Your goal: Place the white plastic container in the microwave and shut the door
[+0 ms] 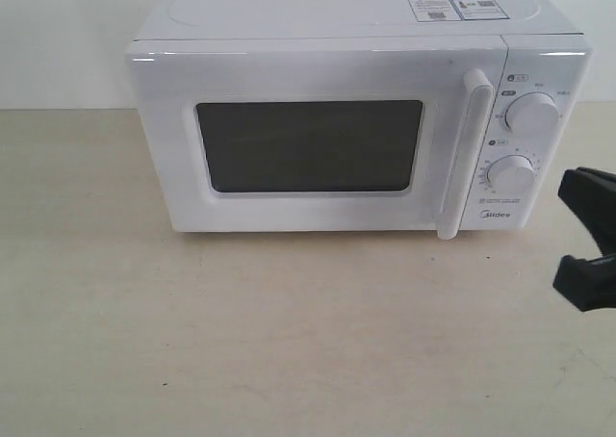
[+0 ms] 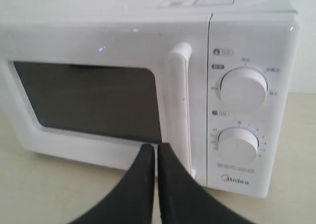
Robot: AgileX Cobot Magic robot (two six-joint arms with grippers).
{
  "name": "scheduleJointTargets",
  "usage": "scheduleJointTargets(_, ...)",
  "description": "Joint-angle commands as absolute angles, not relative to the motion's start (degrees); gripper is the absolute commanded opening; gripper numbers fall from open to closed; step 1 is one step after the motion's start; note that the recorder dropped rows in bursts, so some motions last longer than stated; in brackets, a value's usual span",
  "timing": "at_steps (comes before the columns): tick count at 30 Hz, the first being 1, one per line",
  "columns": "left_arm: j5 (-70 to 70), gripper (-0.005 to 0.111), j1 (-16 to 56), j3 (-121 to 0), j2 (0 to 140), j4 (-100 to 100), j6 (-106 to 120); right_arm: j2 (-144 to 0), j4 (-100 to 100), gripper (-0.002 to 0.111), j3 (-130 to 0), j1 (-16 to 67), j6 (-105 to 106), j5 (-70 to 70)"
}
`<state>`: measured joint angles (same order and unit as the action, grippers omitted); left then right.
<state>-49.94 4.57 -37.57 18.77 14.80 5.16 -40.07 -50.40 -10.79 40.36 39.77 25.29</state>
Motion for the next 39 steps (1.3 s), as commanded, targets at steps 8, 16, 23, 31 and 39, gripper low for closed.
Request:
scheduleJointTargets(8, -49.29, 0.004, 4.62, -37.41, 18.37, 14.33, 4.72, -16.35, -50.44, 0.0, -10.45, 12.6, 39.51, 8.39)
scheduleJointTargets(16, -49.29, 0.004, 4.62, -37.41, 18.37, 14.33, 4.72, -7.0, -50.44, 0.0, -10.45, -6.5, 39.51, -2.87)
scheduleJointTargets(23, -49.29, 0.004, 4.62, -37.41, 18.37, 14.33, 4.72, -6.89, -48.2, 0.0, -10.45, -9.1, 41.03, -9.29)
scheduleJointTargets(31, -49.29, 0.004, 4.62, -37.41, 18.37, 14.33, 4.72, -6.89, -45.4, 0.0, -10.45, -9.1, 44.95, -10.13)
scheduleJointTargets(39, -49.29, 0.004, 4.62, -37.41, 18.37, 14.33, 4.72, -4.27, -45.14, 0.0, -7.25, -9.1, 44.97, -12.62)
